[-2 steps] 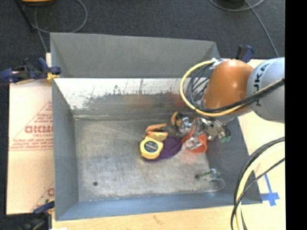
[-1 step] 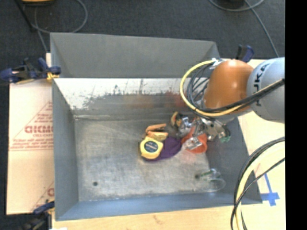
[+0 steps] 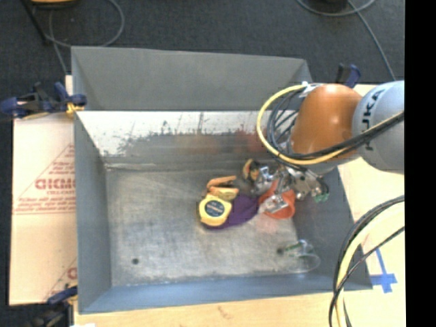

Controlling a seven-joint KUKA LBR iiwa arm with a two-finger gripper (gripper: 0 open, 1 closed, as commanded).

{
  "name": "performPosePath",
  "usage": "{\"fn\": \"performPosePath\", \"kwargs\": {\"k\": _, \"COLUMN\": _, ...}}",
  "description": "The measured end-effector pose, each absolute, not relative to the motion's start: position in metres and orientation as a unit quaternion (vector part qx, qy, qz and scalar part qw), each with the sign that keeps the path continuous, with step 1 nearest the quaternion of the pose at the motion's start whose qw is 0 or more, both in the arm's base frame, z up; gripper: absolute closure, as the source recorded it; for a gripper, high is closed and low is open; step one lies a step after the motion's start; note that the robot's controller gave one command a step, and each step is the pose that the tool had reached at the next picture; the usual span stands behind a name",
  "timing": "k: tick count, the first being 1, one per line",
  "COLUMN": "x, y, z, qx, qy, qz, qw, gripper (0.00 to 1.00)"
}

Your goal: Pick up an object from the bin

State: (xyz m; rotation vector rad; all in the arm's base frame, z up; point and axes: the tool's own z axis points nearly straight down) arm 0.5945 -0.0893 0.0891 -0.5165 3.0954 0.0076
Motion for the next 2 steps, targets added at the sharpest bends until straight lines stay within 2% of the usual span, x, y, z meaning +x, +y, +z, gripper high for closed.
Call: {"fn": "performPosePath", "kwargs": {"k": 2, "x": 0.595, "y": -0.09, "z": 0.125, "qx": -0.163, "qy": 0.987, "qz": 0.0, "qw": 0.001, "gripper": 1.0}}
